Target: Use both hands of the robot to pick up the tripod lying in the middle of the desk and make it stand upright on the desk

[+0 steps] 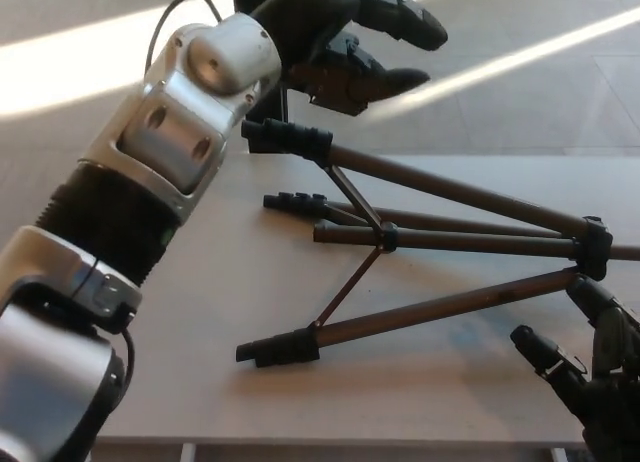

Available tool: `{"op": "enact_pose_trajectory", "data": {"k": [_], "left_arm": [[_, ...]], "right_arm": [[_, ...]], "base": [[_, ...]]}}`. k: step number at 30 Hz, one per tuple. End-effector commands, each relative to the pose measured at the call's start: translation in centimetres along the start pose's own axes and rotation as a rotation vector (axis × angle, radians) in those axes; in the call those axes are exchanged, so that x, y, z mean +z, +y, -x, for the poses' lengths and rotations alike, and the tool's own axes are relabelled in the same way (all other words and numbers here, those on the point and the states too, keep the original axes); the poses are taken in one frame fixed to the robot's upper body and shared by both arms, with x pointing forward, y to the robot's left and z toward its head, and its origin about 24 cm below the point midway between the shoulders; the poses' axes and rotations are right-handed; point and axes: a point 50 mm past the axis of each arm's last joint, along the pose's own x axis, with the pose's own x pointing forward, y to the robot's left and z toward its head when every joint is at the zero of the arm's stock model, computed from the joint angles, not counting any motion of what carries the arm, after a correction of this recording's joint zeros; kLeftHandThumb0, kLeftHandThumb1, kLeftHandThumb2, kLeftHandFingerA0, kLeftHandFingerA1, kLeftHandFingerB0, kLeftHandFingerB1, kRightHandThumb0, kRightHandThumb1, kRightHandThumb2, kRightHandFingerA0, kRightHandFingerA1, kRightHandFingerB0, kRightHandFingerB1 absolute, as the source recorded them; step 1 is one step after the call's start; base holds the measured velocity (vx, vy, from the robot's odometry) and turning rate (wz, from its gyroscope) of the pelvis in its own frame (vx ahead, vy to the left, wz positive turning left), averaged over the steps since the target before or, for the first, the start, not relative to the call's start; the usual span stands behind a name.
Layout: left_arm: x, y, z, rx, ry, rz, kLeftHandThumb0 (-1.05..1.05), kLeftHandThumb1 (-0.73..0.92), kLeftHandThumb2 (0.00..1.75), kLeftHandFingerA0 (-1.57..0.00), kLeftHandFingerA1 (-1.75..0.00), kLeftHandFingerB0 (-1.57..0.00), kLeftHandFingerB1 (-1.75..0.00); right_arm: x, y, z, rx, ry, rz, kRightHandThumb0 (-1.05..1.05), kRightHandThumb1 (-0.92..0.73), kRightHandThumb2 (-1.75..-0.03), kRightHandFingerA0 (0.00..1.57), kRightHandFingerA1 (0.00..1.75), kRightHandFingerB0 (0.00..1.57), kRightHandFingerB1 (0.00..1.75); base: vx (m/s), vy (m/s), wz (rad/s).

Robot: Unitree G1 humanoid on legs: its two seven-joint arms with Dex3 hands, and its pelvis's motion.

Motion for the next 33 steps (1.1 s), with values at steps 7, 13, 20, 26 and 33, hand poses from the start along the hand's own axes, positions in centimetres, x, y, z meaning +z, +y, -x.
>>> {"op": "enact_pose_trajectory", "data": {"k": [7,13,20,26,33], "left_arm": [[0.1,-2.5,-1.3,-0.173,0.106,-1.043,-0.75,0.72,0.62,-0.23,-0.48,-0.39,-0.35],[-1.7,-3.2,-1.6,-0.142,0.15,-1.167,-0.87,0.59,0.96,-0.05,-0.47,-0.24,-0.48],[-2.2,-4.4,-2.1,-0.115,0.18,-1.176,-0.89,0.6,1.0,0.0,-0.19,-0.12,-0.36],[-2.8,-5.6,-2.5,-0.065,0.181,-1.092,-0.83,0.73,0.62,0.0,-0.26,-0.07,-0.31],[-3.4,-6.7,-2.4,0.155,-0.012,-0.947,-0.68,0.59,0.99,-0.49,-0.63,-0.31,-0.52]], "right_arm": [[1.1,1.4,-0.5,0.042,-0.008,0.043,-0.65,-0.59,-0.97,0.53,0.69,0.45,0.55],[1.5,1.4,-0.6,0.05,-0.011,0.051,-0.66,-0.75,-0.63,0.57,0.65,0.5,0.43],[1.5,1.4,-0.5,0.054,-0.007,0.055,-0.65,-0.74,-0.62,0.59,0.66,0.5,0.44],[1.4,1.5,-0.3,0.059,0.0,0.076,-0.66,-0.75,-0.62,0.56,0.65,0.51,0.43],[1.3,1.5,-0.3,0.05,0.007,0.084,-0.66,-0.74,-0.63,0.59,0.64,0.54,0.44]], "base": [[0.0,0.0,0.0],[0.0,0.0,0.0],[0.0,0.0,0.0],[0.0,0.0,0.0],[0.0,0.0,0.0]]}}
